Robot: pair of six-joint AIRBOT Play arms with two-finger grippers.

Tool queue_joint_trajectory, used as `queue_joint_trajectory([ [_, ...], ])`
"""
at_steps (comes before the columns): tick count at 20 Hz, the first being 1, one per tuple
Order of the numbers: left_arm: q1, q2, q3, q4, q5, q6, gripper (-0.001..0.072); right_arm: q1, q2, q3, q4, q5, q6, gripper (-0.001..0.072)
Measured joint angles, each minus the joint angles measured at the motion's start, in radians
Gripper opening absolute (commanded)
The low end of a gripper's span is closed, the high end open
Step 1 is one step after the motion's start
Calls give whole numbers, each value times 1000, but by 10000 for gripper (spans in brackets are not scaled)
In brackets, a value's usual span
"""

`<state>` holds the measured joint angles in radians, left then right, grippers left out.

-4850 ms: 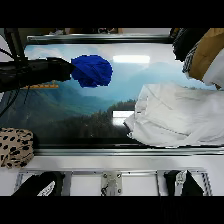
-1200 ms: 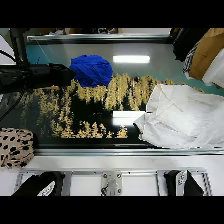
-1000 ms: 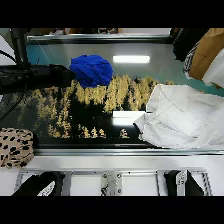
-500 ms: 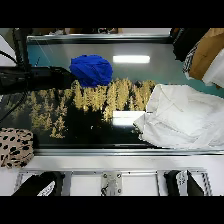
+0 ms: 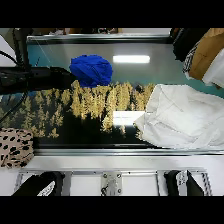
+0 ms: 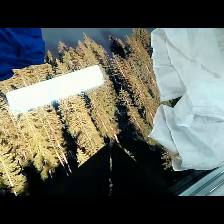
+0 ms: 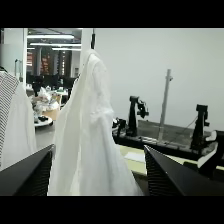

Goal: Fold the clothes and pants, and hang the long-sleeved shirts on hangers.

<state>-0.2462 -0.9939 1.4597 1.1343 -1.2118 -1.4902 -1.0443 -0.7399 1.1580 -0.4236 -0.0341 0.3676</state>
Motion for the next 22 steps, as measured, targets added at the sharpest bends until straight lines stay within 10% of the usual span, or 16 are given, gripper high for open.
queue_joint_trajectory([
  [8, 0, 0, 0, 0, 3, 3, 8, 0, 196, 0, 0, 117, 27, 616],
  [17, 0, 0, 0, 0, 3, 3, 8, 203, 109, 0, 312, 947, 41, 614],
  [22, 0, 0, 0, 0, 3, 3, 9, 612, -67, -1, 172, 1173, 32, 614],
])
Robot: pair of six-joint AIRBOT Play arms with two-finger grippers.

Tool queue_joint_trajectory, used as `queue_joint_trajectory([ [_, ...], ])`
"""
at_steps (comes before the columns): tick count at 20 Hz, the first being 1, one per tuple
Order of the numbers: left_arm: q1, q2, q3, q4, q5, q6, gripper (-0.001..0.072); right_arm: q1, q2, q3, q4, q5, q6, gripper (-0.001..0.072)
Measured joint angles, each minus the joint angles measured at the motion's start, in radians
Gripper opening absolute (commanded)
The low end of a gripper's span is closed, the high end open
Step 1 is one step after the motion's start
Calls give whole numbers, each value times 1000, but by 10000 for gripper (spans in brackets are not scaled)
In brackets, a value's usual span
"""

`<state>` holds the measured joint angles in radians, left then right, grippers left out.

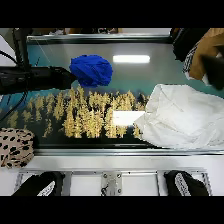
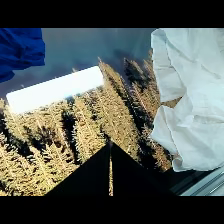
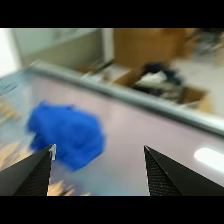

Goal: Fold the clothes and pants, and hang the long-sleeved shirts on hangers.

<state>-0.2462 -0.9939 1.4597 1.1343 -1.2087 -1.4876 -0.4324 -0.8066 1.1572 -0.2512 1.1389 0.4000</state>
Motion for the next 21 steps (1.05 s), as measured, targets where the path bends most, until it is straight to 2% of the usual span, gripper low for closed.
queue_joint_trajectory([
  [3, 0, 0, 0, 0, 0, 0, 8, 202, -82, 0, -103, 22, 6, 608],
  [4, 0, 0, 0, 0, 0, 0, 9, 254, -108, 0, -124, 25, 16, 495],
  [6, 0, 0, 0, 0, 0, -1, 9, 333, -149, 0, -149, 34, 37, 55],
  [7, 0, 0, 0, 0, 0, -1, 9, 360, -165, 0, -157, 43, 42, 11],
  [21, 0, 0, 0, -2, 7, -2, 9, 435, -239, -1, -183, 114, 65, 11],
])
